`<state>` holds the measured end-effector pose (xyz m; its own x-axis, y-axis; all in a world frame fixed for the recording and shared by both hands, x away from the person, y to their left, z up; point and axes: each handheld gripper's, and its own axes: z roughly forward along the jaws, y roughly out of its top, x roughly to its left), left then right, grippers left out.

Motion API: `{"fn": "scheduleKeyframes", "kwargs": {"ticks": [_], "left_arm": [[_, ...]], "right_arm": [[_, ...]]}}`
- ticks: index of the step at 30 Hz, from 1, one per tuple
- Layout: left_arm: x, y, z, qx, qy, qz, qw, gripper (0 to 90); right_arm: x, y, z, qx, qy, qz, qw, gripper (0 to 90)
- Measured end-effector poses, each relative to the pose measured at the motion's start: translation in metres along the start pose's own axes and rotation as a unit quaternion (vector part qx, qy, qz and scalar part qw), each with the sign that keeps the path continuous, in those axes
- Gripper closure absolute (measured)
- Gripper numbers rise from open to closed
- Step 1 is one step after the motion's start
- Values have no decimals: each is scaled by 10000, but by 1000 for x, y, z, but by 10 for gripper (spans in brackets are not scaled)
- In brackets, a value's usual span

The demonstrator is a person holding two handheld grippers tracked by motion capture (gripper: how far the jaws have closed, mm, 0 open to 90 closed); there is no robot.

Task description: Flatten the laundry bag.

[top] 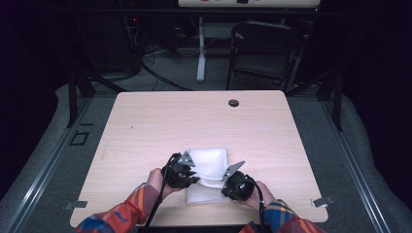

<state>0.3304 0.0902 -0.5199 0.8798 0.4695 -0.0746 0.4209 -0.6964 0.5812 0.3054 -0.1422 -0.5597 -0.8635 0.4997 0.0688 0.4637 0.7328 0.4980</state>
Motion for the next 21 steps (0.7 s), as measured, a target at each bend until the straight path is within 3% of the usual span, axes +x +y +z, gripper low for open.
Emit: {"fn": "scheduleKeyframes", "kwargs": {"ticks": [21], "left_arm": [[7, 18, -7, -149, 156, 2, 9998, 773]], "right_arm": [[1, 0, 0, -22, -16, 13, 10000, 900]]}}
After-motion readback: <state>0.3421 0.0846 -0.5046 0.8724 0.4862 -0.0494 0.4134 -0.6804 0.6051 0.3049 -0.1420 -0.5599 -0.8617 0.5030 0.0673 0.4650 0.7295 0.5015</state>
